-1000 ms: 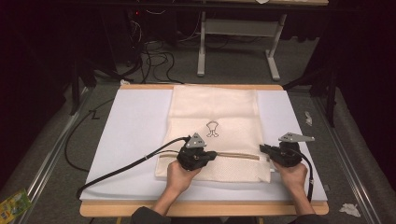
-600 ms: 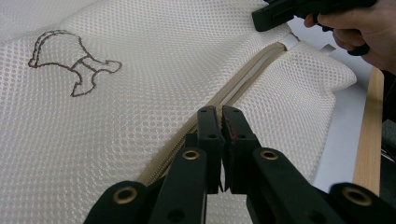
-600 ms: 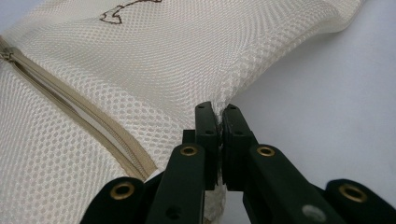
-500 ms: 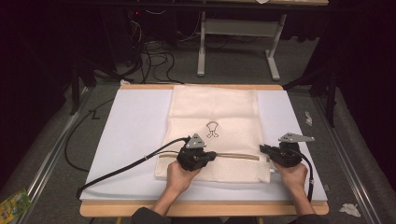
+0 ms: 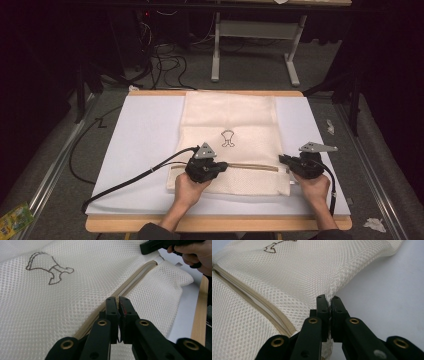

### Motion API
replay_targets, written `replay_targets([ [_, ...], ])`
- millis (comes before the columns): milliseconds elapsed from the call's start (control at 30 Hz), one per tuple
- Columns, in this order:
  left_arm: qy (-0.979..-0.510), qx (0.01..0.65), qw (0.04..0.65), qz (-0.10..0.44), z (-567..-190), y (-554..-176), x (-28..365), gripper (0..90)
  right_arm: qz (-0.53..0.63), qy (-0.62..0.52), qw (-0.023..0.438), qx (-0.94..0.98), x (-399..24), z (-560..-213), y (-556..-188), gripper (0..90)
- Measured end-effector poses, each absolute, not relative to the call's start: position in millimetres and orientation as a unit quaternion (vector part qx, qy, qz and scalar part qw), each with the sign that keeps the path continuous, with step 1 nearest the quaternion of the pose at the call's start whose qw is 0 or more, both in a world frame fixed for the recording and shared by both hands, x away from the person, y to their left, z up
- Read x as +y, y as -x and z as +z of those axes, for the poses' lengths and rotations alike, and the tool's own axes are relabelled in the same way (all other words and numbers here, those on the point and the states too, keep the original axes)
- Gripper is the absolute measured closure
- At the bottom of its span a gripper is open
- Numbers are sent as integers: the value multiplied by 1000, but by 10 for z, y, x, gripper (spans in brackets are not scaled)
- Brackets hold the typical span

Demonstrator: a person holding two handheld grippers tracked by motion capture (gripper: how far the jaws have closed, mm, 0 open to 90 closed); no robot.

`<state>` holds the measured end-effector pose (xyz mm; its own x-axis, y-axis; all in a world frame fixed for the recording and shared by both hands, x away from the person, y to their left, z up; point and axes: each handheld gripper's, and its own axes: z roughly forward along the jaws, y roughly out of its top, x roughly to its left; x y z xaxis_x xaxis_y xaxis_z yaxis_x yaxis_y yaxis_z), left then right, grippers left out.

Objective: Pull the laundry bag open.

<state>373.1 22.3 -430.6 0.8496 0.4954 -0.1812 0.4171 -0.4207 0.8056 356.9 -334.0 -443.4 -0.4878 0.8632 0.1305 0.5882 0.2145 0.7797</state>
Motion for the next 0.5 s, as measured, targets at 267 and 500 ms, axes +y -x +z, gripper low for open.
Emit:
replay_targets([
  [267, -833, 282, 473, 46, -4299, -3739, 362, 871, 407, -476, 170, 761, -3336, -4446, -3578, 882],
  [500, -829, 288, 477, 45, -4295, -3738, 444, 871, 407, -474, 171, 762, -3321, -4450, -3583, 883],
])
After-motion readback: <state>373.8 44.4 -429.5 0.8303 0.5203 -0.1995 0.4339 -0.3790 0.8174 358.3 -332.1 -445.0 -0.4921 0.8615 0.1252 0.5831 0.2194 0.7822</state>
